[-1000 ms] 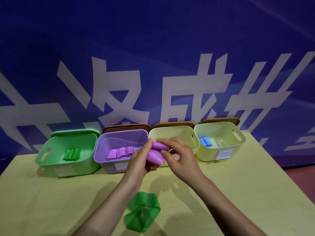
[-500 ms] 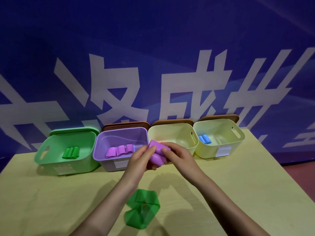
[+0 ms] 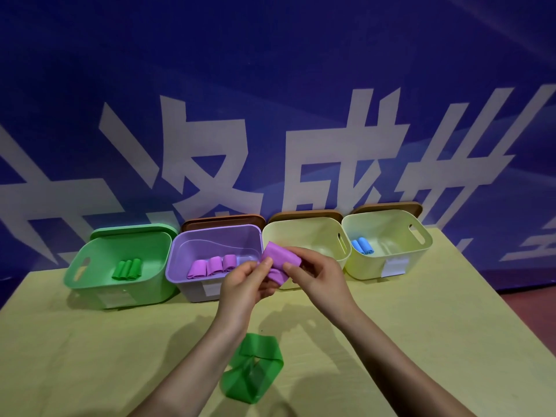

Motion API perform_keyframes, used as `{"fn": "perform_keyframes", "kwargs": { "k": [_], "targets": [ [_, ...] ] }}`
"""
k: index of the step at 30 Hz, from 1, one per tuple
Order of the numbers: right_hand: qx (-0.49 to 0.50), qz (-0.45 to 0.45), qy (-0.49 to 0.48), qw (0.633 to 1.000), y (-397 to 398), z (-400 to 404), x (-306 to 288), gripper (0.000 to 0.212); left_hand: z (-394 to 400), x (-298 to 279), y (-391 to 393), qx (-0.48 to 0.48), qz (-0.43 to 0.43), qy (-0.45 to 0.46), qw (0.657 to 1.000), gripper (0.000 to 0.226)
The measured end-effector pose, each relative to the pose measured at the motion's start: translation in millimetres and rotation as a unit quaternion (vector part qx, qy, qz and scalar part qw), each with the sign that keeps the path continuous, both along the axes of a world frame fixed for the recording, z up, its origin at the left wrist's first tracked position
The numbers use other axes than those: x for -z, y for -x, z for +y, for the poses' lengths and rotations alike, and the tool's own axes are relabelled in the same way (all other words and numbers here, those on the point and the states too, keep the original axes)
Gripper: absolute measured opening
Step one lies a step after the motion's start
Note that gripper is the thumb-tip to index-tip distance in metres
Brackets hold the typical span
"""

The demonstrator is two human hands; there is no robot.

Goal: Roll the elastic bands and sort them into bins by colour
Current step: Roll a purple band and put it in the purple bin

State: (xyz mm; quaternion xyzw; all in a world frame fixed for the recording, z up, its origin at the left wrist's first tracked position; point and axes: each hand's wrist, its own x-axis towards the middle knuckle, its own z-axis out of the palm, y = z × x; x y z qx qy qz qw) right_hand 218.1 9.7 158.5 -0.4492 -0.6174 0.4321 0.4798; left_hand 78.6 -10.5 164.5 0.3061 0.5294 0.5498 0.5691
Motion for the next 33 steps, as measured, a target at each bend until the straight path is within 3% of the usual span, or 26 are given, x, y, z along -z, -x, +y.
{"fn": "perform_keyframes", "kwargs": {
  "k": [4,9,16,21,24,26,29,33],
  "targets": [
    [0.023,-0.059,-0.075,0.995,3,3,2,0.034,0,-3,-2,-0.019,-0.083,0.022,0.996,0.011],
    [0.025,-0.197,-0.225,0.954,2,11,7,0.038,2,-12,0,0.007,-0.218,0.048,0.975,0.017],
    [-0.054,-0.239,-0.289,0.926,-3,11,9,0.038,5,-13,10,0.004,-0.177,-0.008,0.984,0.015],
    [-0.013,-0.059,-0.154,0.986,6,10,0,0.025,6,-12,11,0.016,-0.16,-0.047,0.986,0.019],
    [-0.024,0.036,-0.024,0.999,9,8,-2,0.033,7,-12,12,0.02,-0.137,-0.058,0.989,0.018],
    [-0.027,0.054,0.026,0.998,9,10,-2,0.036,5,-11,13,0.024,-0.096,-0.061,0.993,0.019],
    [-0.003,0.032,0.027,0.999,11,10,1,0.029,2,-8,13,0.037,-0.011,-0.08,0.996,0.029],
    [0.02,0.059,0.029,0.998,18,7,3,0.024,4,0,12,0.001,-0.01,-0.088,0.996,0.029]
  ]
}}
